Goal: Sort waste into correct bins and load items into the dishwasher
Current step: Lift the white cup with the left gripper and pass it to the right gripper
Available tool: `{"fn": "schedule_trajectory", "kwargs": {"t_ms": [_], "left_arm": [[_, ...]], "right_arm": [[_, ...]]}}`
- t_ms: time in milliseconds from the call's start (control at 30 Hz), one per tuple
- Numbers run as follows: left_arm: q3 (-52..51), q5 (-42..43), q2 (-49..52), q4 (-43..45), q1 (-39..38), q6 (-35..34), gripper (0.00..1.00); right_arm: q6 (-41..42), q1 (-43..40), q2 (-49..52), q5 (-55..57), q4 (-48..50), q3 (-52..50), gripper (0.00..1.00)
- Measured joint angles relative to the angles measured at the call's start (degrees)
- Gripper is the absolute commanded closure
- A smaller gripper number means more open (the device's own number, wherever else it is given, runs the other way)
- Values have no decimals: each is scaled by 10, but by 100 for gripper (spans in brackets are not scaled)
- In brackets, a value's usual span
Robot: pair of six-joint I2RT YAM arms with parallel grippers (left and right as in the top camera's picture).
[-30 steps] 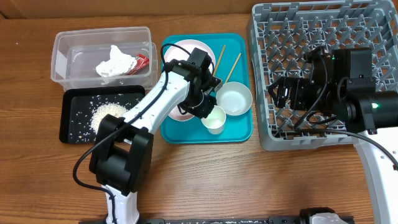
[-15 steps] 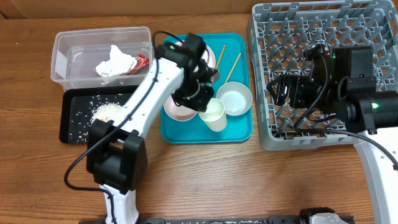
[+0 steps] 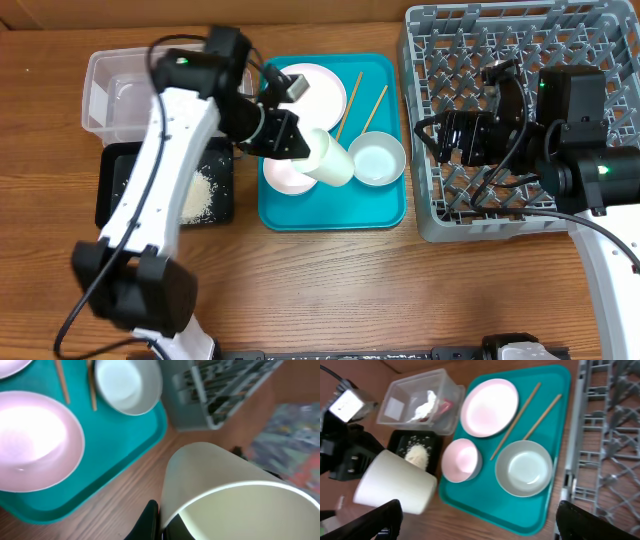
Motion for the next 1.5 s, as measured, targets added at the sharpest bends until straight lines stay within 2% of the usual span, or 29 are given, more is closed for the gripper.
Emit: {"fn": "schedule_trajectory", "kwargs": {"t_ms": [233, 633, 1033, 1233, 1500], "left_arm": [[2, 100, -33, -3, 10, 43, 96], [2, 249, -33, 47, 10, 59, 96], [1, 399, -17, 86, 30, 59, 96], [2, 455, -16, 87, 33, 59, 96], [2, 478, -16, 81, 33, 59, 96]], "right_arm": [[0, 0, 0, -100, 33, 0, 0], [0, 32, 0, -265, 104, 0, 0], [1, 100, 0, -280, 176, 0, 1], [3, 117, 0, -284, 224, 0, 8], [11, 128, 11, -285, 280, 0, 20]]}}
